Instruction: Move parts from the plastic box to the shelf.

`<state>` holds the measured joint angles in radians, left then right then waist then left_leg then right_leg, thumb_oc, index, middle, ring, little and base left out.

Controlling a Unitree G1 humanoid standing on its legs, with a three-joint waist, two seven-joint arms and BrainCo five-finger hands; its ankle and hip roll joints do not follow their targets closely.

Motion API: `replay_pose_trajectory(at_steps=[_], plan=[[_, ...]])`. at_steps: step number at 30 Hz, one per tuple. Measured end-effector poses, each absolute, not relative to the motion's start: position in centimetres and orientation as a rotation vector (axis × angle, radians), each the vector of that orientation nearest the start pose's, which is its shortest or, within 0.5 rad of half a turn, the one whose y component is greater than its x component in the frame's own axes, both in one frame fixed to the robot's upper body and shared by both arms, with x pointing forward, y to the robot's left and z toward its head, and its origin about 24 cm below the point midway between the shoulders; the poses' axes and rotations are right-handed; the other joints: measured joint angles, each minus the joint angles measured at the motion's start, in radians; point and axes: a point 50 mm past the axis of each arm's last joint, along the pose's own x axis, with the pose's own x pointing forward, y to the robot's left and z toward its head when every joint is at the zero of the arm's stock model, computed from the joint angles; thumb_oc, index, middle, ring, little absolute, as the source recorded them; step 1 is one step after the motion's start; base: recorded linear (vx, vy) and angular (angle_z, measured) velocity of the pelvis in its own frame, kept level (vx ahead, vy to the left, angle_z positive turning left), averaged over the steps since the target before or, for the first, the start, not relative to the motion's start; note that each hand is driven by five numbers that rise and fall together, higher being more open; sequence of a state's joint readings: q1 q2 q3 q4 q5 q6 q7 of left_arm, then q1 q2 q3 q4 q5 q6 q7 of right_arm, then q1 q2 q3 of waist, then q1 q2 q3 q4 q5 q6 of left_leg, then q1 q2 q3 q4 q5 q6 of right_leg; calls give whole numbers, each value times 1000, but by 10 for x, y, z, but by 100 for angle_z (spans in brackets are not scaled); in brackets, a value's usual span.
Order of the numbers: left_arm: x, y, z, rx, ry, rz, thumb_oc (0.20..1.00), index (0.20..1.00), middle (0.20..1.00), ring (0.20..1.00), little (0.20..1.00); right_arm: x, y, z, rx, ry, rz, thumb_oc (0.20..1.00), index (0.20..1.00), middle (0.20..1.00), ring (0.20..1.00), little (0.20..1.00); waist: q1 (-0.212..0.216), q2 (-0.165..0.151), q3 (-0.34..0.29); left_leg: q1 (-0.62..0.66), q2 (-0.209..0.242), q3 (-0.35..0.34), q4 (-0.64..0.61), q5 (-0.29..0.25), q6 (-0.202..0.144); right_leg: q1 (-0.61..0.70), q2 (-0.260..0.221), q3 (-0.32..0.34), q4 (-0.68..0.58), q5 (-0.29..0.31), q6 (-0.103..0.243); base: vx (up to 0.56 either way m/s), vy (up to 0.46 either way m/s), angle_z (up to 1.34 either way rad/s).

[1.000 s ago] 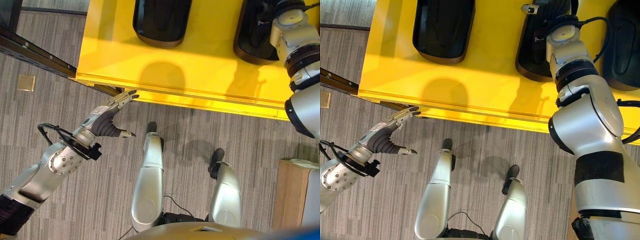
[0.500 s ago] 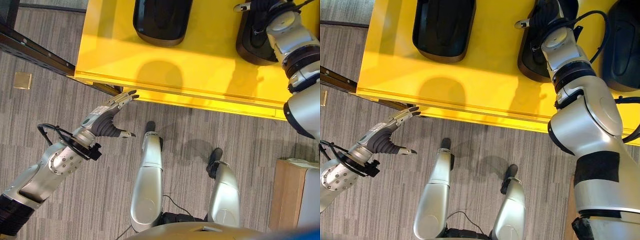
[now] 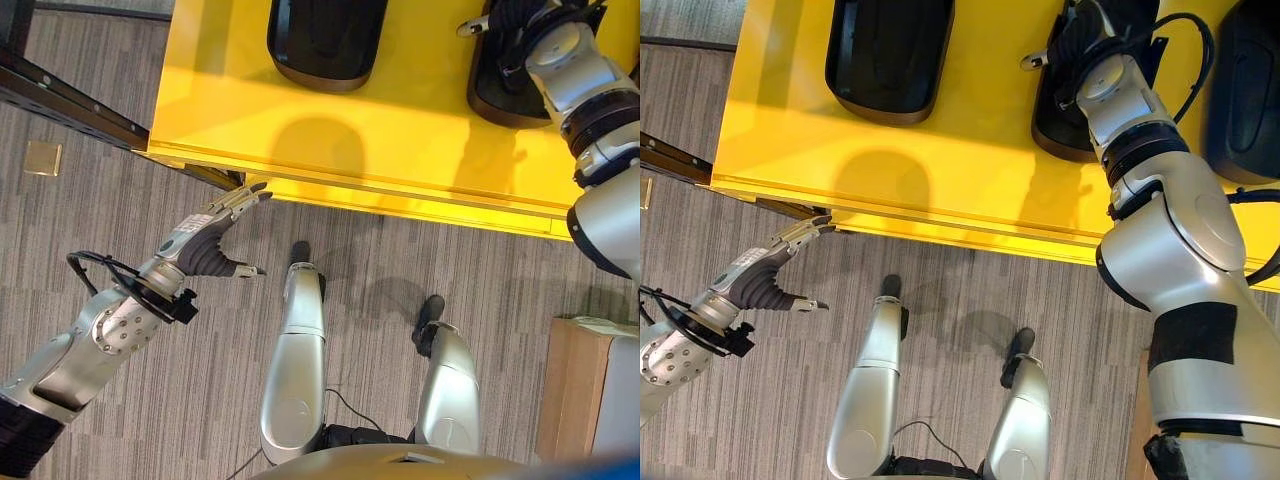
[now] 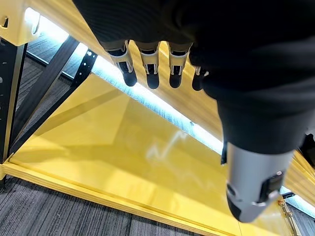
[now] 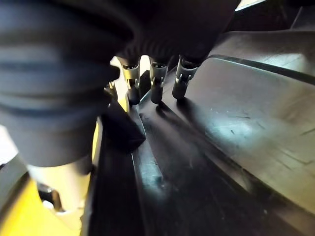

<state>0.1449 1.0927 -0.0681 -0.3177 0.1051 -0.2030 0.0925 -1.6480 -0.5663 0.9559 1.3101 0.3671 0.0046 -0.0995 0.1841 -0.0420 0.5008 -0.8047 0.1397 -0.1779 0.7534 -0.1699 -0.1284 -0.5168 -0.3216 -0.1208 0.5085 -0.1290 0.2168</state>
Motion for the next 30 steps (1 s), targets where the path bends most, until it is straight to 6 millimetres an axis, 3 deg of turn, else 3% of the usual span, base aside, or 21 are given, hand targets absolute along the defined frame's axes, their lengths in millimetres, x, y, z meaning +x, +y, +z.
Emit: replay_pose_trajectory(at_steps=[14, 30], plan=[[219, 244, 152, 1109, -334, -269, 1000, 1000, 1000, 1000, 1000, 418, -174, 347, -1043, -316, -123, 1000, 1000, 1000, 1000, 1000, -3, -11, 5, -11, 2, -1, 4, -1, 1, -8, 2, -1, -4, 1, -1, 0, 0, 0], [220, 246, 155, 1111, -342, -256, 1000, 1000, 1000, 1000, 1000, 415, -177, 357, -978, -346, -124, 1000, 1000, 1000, 1000, 1000, -3, -11, 5, -15, 2, 0, 11, -1, 1, -13, 3, 3, 0, 7, 2, 0, 0, 0]])
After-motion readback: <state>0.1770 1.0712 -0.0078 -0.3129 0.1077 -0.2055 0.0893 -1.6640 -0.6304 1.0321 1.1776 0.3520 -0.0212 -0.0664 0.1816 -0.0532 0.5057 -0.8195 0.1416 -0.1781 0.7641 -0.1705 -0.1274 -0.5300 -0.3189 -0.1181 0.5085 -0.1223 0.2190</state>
